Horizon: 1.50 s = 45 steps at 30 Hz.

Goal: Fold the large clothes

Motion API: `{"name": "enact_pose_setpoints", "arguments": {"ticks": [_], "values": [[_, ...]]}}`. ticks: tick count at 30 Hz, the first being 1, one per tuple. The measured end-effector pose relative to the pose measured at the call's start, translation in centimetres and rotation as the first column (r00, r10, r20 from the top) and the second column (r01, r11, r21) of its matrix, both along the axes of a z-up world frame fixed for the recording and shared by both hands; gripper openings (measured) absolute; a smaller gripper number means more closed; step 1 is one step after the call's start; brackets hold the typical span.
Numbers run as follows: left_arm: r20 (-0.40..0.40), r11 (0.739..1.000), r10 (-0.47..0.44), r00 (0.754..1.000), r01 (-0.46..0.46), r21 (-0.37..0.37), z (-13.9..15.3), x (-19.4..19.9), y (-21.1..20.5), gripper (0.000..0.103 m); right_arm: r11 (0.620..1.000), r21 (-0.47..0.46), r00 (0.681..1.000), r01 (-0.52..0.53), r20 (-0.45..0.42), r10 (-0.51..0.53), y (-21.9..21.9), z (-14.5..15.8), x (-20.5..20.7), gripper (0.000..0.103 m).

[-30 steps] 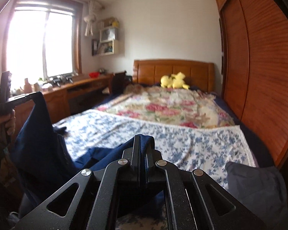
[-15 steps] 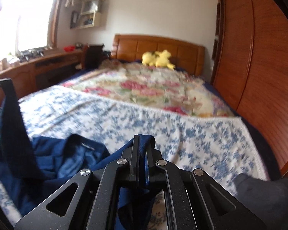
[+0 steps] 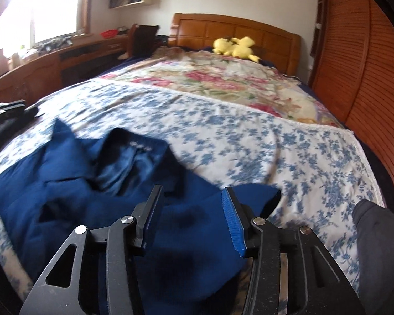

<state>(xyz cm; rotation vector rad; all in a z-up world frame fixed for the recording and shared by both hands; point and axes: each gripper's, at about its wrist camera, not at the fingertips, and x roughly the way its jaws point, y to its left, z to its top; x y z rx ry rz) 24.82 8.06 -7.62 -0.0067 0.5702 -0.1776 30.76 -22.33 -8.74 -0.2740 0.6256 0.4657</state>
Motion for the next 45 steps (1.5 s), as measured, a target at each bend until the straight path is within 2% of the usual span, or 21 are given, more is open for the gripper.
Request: {"name": "enact_pose_setpoints", "arguments": {"ticks": [2,12,18,19,21,25,32,39,41,43,44,45], "values": [[0.001,1.000,-0.018,1.000,0.018,0.015,-0.6,-0.8,-0.4,0.034,1.000,0.003,1.000,-0.028,-0.014,0.028,0.6,-0.1,-1.2,0.047],[-0.025,0.997,-0.058,0.998,0.057,-0.044,-2.7,-2.6,0.4,0.044,0.995,-0.078,0.995,-0.063,-0.080,0.057,2.3,-2.4,-4.4,0.048],[-0.022,0.999,-0.043,0.999,0.042,-0.034,-2.8,-2.9,1.1,0.045,0.977,-0.213,0.993,-0.029,-0.119,0.004,1.9,-4.1,-3.0,0.047],[-0.019,0.999,-0.038,0.999,0.038,-0.031,-2.7,-2.9,1.3,0.045,0.972,-0.231,0.994,-0.030,-0.113,0.004,2.0,-4.1,-2.6,0.032],[-0.011,0.999,-0.035,0.999,0.035,-0.038,-2.6,-3.0,1.7,0.045,0.963,-0.266,0.995,-0.040,-0.101,0.014,2.1,-3.7,-1.5,0.013],[-0.001,0.998,-0.030,1.000,0.029,-0.056,-2.4,-3.2,2.5,0.046,0.954,-0.299,0.999,-0.018,-0.051,0.003,3.1,-2.1,1.0,0.005],[-0.006,0.998,0.001,1.000,-0.001,-0.063,-2.6,-3.1,4.0,0.046,0.943,-0.334,0.998,-0.009,0.061,0.031,7.5,0.3,5.5,0.005],[-0.004,0.998,0.020,1.000,-0.020,-0.068,-2.7,-3.2,5.0,0.047,0.933,-0.359,0.992,0.001,0.121,0.045,12.0,0.6,8.7,0.005],[-0.004,0.998,0.024,1.000,-0.024,-0.066,-2.7,-3.1,5.2,0.047,0.943,-0.334,0.994,0.013,0.111,0.026,12.6,0.7,9.1,0.012],[-0.006,0.998,0.028,1.000,-0.029,-0.062,-2.8,-3.1,5.3,0.047,0.953,-0.301,0.992,0.028,0.124,0.011,13.0,1.1,9.1,0.027],[-0.007,0.998,0.031,0.999,-0.032,-0.059,-2.9,-3.1,5.4,0.047,0.958,-0.286,0.992,0.025,0.128,0.012,13.2,1.3,9.1,0.031],[-0.006,0.998,0.034,0.999,-0.034,-0.057,-2.9,-3.0,5.4,0.047,0.964,-0.266,0.992,0.016,0.125,0.018,13.3,1.4,8.7,0.041]]}}
